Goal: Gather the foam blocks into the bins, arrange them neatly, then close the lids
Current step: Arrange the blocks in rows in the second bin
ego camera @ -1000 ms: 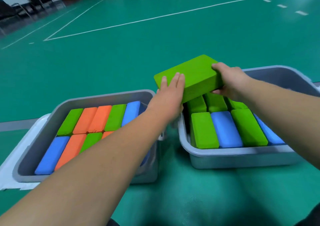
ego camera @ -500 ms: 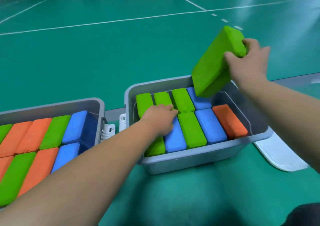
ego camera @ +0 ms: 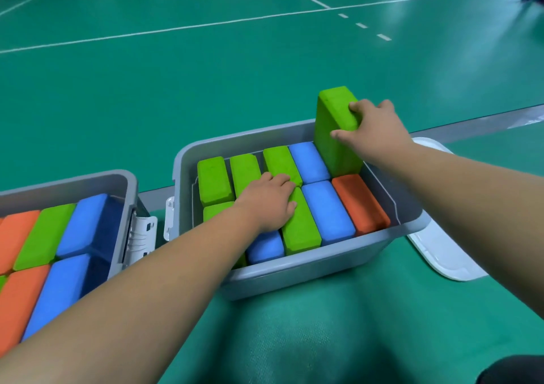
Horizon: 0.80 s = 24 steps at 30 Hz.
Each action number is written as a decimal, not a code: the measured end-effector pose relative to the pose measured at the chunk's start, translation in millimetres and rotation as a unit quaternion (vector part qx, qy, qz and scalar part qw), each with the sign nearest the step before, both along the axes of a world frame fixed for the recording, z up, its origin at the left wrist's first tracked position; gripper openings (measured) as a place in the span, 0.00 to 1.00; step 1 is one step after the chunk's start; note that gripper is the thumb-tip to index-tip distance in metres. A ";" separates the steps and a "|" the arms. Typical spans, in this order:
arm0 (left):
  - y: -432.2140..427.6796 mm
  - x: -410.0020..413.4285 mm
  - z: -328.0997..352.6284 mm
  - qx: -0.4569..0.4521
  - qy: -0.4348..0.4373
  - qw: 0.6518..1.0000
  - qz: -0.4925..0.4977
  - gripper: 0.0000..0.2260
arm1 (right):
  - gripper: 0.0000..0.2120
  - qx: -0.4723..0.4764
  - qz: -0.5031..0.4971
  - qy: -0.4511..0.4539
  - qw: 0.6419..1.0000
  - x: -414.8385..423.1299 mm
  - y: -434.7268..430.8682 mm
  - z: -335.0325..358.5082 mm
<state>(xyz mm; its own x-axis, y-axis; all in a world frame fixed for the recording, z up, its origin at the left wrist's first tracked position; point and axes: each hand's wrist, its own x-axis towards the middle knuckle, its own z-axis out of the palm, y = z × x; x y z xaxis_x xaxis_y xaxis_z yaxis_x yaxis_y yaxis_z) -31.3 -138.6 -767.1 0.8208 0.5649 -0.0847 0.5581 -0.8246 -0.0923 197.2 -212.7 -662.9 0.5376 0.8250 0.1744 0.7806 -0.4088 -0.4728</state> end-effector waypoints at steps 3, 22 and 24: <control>1.5 -1.0 -3.3 0.001 -0.006 1.000 0.000 0.26 | 0.36 -0.152 0.028 -0.046 0.987 13.3 5.9 -9.9; -5.1 12.4 8.3 -0.057 -0.055 0.993 0.082 0.25 | 0.29 -0.434 0.149 -0.190 0.868 4.9 27.6 -46.8; -7.7 27.6 17.1 -0.070 -0.037 0.991 0.105 0.22 | 0.28 -0.394 0.168 -0.162 0.889 12.0 14.2 -45.9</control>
<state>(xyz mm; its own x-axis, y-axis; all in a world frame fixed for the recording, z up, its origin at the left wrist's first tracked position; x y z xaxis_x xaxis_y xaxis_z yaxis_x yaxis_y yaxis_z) -3.7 -146.3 -750.1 0.6926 0.7115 -0.1185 0.7203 -0.6908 0.0624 209.2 -198.5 -708.8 0.2650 0.8641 -0.4278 0.9642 -0.2321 0.1283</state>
